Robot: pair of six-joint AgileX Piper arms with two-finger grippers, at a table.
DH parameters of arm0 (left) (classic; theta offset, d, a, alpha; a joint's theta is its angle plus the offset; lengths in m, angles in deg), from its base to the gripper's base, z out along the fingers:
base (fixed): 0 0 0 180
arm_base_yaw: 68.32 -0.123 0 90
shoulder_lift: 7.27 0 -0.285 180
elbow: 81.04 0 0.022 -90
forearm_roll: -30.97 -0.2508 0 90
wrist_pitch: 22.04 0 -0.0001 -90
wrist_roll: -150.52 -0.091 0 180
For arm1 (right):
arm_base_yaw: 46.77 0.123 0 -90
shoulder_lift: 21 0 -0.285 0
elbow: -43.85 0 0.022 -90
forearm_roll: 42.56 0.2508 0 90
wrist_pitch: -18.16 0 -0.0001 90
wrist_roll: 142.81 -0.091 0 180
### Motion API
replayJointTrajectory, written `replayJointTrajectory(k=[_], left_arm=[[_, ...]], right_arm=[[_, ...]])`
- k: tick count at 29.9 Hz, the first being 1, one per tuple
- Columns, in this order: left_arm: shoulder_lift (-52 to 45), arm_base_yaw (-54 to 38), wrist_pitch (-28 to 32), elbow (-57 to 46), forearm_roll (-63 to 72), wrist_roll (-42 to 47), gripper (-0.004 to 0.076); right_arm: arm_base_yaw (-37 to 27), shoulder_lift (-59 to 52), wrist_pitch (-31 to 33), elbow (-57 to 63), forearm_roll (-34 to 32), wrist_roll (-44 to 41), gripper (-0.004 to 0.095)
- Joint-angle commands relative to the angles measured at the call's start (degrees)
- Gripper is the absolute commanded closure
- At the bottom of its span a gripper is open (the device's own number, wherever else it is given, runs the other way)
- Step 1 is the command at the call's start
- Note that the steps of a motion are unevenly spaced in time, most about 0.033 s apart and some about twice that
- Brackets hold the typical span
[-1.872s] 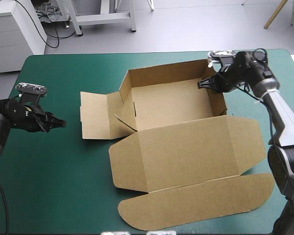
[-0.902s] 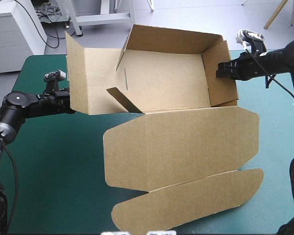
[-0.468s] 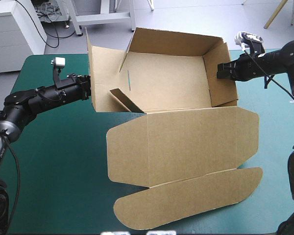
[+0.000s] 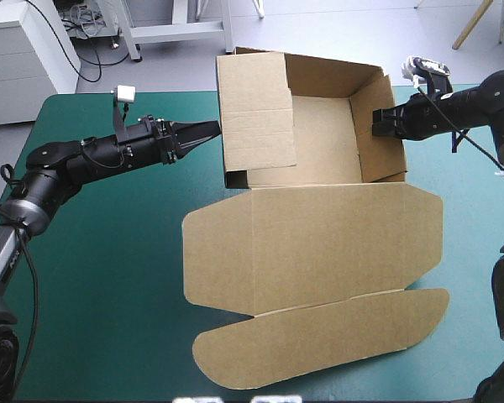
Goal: Fold the box
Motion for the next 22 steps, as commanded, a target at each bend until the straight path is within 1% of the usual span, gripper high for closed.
replayJointTrajectory(k=[1,4,7,12,15,17,19,22], left_arm=[[-1.9,1.1,-1.7,4.0,4.9,1.9,0.031],[-1.9,1.9,-1.1,5.3,3.3,3.7,0.031],[-1.9,3.0,1.3,7.2,-1.0,7.2,0.031],[-1.9,5.1,5.4,14.2,-15.7,16.4,0.031],[-1.8,6.5,7.9,18.4,-24.7,21.4,0.031],[-1.2,7.0,7.7,21.2,-28.3,23.8,0.031],[0.3,7.9,6.2,24.2,-32.3,27.1,0.031],[2.9,9.3,4.1,27.9,-40.8,32.4,0.031]], right_arm=[[-0.4,-2.8,-1.5,-1.6,3.8,-0.7,0.0927],[-0.4,-2.8,-1.5,-1.6,3.7,-1.1,0.0927],[-0.4,-2.8,-1.5,-1.6,3.6,-2.0,0.0927],[-0.2,-2.8,-1.5,-1.6,2.8,-3.4,0.0924],[1.4,-2.8,-1.5,-1.6,0.6,-4.6,0.092],[3.0,-2.8,-2.6,-1.6,-1.4,-6.0,0.092],[5.2,-2.8,-4.6,-1.6,-3.1,-8.1,0.092],[7.5,-2.8,-7.1,-1.6,-3.5,-10.0,0.0921]])
